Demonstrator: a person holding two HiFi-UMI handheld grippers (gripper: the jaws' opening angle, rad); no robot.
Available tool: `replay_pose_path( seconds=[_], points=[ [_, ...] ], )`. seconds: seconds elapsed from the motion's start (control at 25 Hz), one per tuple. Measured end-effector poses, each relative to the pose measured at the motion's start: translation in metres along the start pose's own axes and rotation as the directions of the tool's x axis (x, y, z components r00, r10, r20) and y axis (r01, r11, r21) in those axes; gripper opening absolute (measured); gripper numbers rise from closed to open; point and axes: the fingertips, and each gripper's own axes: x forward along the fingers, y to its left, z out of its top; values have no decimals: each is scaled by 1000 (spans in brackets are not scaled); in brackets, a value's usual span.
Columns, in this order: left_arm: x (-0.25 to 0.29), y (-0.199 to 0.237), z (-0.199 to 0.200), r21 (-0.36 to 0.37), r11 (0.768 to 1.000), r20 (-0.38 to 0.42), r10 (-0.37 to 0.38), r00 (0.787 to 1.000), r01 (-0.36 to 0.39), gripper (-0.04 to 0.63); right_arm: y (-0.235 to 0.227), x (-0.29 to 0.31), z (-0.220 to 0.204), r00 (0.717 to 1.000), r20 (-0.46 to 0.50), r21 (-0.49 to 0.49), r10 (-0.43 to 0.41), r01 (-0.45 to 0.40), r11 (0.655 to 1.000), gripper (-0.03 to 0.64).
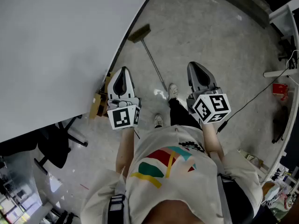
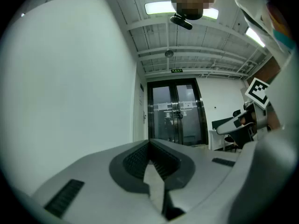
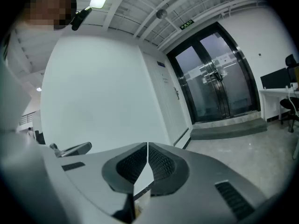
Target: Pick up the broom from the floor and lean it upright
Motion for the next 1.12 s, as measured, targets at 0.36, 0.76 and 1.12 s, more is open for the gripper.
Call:
replay_pose_path(
  seconds=[0.36, 0.76, 1.12],
  points=[
    [143, -4, -4, 4, 1000, 10, 11, 1000, -11, 44, -94, 128, 50, 994, -39, -32, 103, -104, 994, 18],
    [230, 11, -45, -20, 998, -16, -58, 998, 58, 44, -128, 214, 31, 987, -111, -37, 117, -122, 992, 18],
    [293, 32, -199, -81, 986, -78, -151, 985, 145, 44, -181, 299, -77, 980, -129, -11, 153, -156, 988, 18]
  ],
)
